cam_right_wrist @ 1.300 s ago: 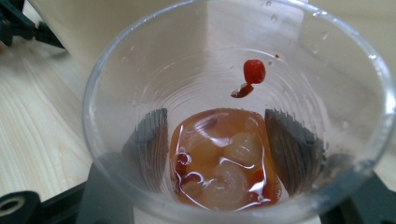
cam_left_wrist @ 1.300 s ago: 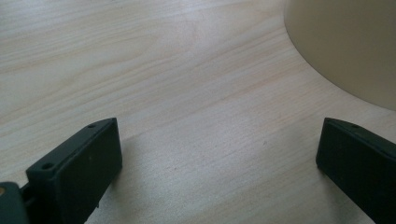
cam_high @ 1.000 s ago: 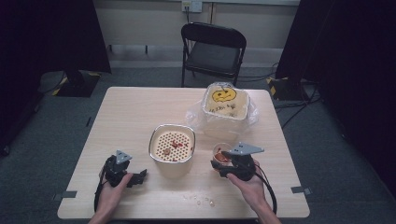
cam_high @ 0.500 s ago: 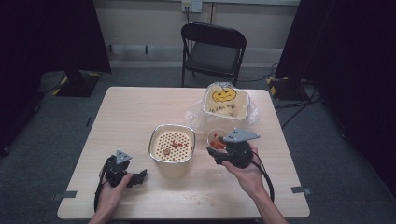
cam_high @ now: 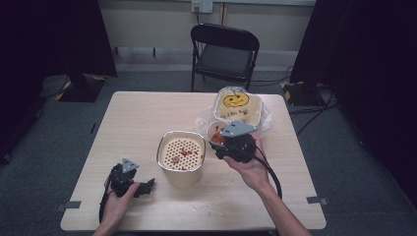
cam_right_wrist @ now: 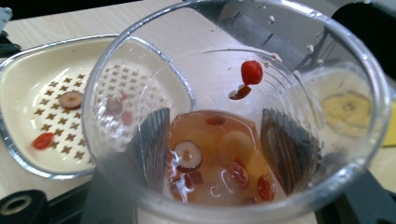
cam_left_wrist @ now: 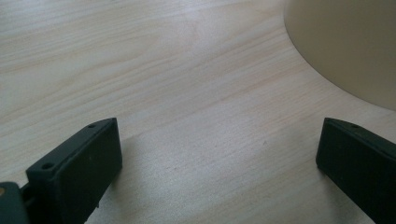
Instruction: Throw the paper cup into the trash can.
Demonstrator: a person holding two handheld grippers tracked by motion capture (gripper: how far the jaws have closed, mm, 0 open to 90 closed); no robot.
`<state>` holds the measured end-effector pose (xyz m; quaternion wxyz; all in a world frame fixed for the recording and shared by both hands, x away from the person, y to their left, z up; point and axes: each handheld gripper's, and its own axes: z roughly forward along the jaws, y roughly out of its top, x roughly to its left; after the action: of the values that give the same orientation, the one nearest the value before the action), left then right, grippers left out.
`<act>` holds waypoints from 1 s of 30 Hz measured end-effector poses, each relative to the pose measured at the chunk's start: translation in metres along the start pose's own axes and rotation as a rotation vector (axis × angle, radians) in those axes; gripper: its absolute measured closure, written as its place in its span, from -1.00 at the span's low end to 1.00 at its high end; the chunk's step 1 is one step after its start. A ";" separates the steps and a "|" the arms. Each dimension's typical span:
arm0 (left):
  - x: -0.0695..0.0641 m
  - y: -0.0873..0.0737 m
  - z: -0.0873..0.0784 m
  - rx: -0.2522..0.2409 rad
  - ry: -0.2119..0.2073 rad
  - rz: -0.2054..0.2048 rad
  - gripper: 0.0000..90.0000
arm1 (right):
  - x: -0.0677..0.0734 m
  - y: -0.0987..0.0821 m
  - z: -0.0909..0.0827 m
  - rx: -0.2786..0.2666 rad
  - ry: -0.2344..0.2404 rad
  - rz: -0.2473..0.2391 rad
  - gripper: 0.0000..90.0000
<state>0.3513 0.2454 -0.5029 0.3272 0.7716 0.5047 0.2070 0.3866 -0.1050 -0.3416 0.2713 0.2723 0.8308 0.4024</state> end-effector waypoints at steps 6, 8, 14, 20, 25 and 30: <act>0.000 0.000 0.000 0.000 0.000 0.000 -1.00 | 0.004 0.017 0.008 0.015 -0.031 -0.083 -0.01; 0.000 0.000 0.000 0.000 0.000 0.000 -1.00 | 0.007 0.022 0.011 0.026 -0.044 -0.125 0.00; 0.000 0.000 0.000 0.000 0.000 0.000 -1.00 | 0.014 0.034 0.021 0.063 -0.066 -0.212 0.01; 0.000 0.000 0.000 0.000 0.000 0.000 -1.00 | 0.021 0.042 0.031 0.090 -0.087 -0.303 0.02; 0.000 0.000 0.000 0.000 0.000 0.000 -1.00 | 0.029 0.046 0.040 0.122 -0.129 -0.393 0.03; 0.000 0.000 0.000 0.000 0.000 0.000 -1.00 | 0.035 0.050 0.047 0.152 -0.171 -0.465 0.05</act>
<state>0.3513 0.2454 -0.5029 0.3271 0.7717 0.5046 0.2069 0.4047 -0.0305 -0.3338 0.4045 0.1265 0.8730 0.2411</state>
